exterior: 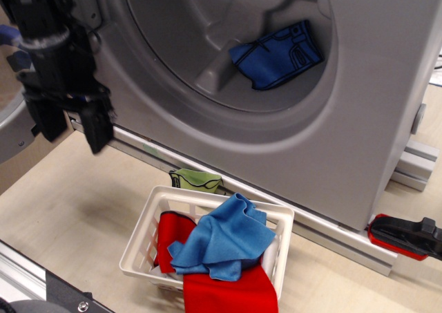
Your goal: Put clothes in laundry machine
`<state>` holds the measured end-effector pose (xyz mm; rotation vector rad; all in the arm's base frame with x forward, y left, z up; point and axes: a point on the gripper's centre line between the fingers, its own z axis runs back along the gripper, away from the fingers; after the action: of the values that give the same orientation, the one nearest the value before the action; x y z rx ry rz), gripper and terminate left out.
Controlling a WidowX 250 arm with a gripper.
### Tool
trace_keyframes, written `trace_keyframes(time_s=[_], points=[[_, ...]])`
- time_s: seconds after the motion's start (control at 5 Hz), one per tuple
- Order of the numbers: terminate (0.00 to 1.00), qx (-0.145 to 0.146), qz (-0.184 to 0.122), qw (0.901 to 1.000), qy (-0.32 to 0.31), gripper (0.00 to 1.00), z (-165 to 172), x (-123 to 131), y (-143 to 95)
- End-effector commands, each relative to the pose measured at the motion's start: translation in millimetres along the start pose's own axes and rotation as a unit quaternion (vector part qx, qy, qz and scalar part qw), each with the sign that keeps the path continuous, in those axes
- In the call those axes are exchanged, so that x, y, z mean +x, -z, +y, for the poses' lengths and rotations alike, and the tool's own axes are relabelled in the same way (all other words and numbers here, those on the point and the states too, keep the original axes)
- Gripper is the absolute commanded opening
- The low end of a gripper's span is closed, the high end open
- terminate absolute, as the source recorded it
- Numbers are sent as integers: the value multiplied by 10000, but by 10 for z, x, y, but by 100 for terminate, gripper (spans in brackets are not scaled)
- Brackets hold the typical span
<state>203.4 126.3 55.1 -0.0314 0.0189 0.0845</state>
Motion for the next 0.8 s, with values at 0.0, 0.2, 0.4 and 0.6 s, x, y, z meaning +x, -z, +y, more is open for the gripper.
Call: trace_keyframes(time_s=[0.0,0.2,0.4,0.6], points=[[0,-499,-477,9964,487,100,-562,-10,-146],[0,-923,-612,9938,40,100,-845,15,72],[0,-1029,-656,9925,-85,100,-1040,-25,329],[0,-902,-637,9939,-17,100,-1172,-83,543]])
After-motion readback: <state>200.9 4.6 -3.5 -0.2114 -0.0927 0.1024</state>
